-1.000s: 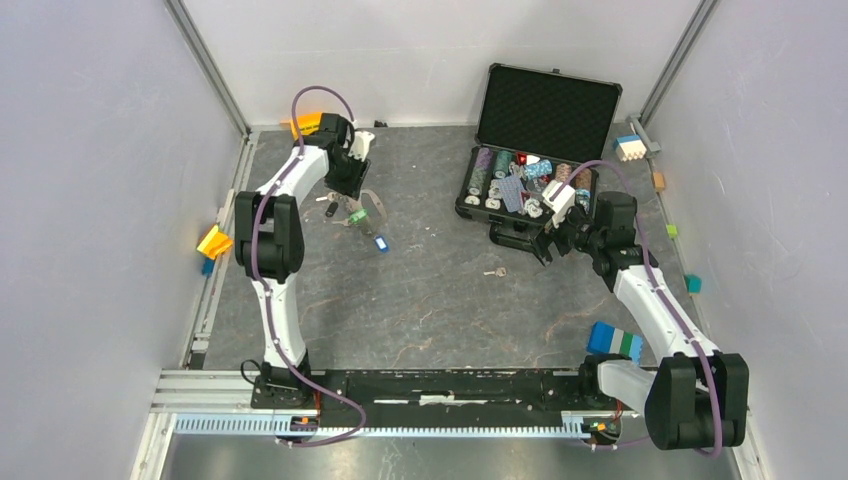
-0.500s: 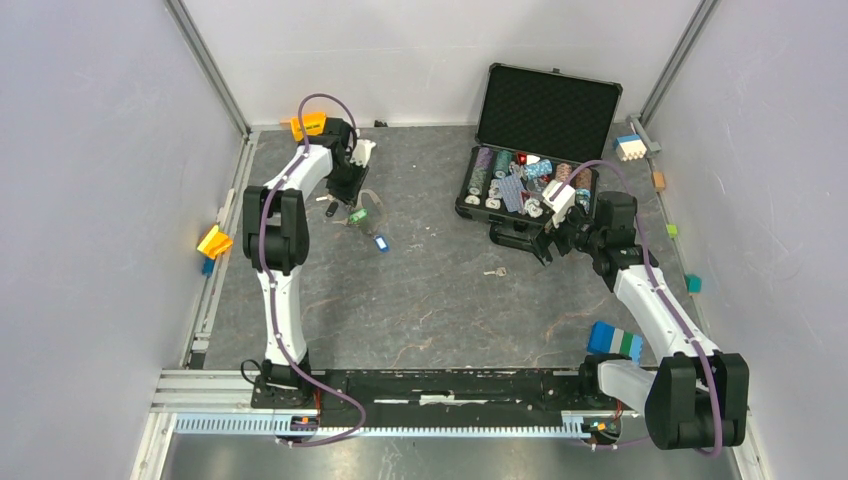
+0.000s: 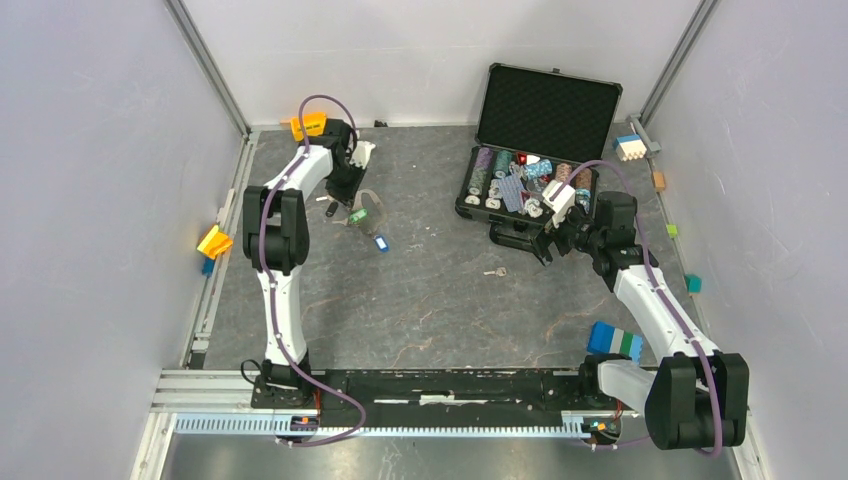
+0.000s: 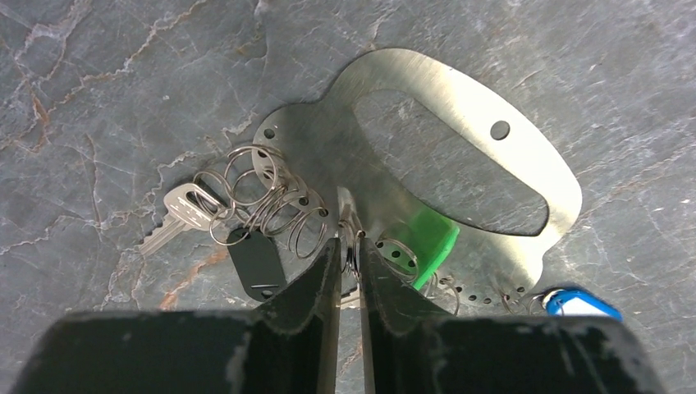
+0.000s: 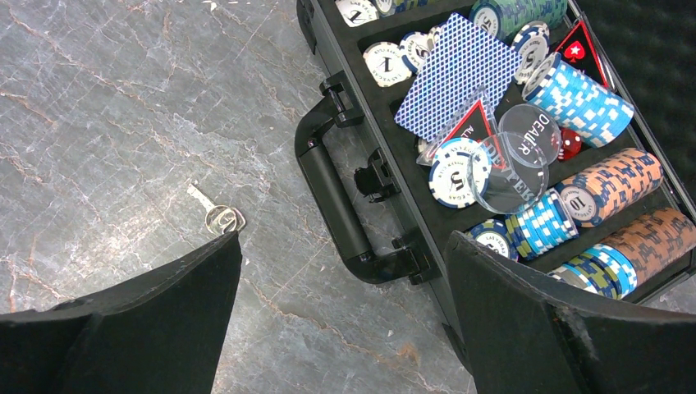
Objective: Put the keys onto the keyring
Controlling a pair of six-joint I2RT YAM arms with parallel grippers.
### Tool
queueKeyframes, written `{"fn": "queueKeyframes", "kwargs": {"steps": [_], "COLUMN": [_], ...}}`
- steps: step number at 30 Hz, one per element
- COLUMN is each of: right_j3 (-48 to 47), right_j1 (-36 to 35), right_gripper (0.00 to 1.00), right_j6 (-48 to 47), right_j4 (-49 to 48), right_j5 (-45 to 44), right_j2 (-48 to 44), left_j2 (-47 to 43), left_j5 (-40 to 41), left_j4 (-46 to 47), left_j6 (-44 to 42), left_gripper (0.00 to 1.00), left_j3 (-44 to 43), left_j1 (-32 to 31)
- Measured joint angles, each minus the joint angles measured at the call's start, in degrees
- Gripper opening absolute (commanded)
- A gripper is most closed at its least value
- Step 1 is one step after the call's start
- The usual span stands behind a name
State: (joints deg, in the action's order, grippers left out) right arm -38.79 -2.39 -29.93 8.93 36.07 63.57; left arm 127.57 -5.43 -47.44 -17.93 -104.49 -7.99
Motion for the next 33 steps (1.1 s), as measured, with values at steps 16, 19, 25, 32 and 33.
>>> {"fn": "queueKeyframes", "kwargs": {"steps": [16,19,25,32,33], "right_j3": [0.0,0.0,0.0,-1.7,-2.1], "right_j1": [0.0,0.0,0.0,-4.8,-6.0], "right_gripper": [0.98,0.98,0.98,0.98,0.99], "right_j6": [-0.1,0.2,3.0,7.6,7.9], "right_j4": [0.0,-0.1,-1.5,-5.3,-5.8], "right_j5": [0.5,1.4,4.9,9.3,9.9], "right_j2": [0.0,0.0,-0.2,1.1,1.8], "left_j2": [-3.6,-8.6,-24.5,-32.9,-32.9], "left_j5": [-2.8,-7.9,-22.4,-39.3,-41.4], "left_j4": [-0.2,-0.5,0.8,6.5,8.3], "left_j6": [-0.1,-0.7,-3.1,-5.7,-5.8], "left_gripper": [0.03,0.04,0.06,0.06,0.06], "left_j3": [5.2,8.3,15.0,28.0,30.8], "left_j1": [0.2,0.1,-2.7,-11.3,-12.8]}}
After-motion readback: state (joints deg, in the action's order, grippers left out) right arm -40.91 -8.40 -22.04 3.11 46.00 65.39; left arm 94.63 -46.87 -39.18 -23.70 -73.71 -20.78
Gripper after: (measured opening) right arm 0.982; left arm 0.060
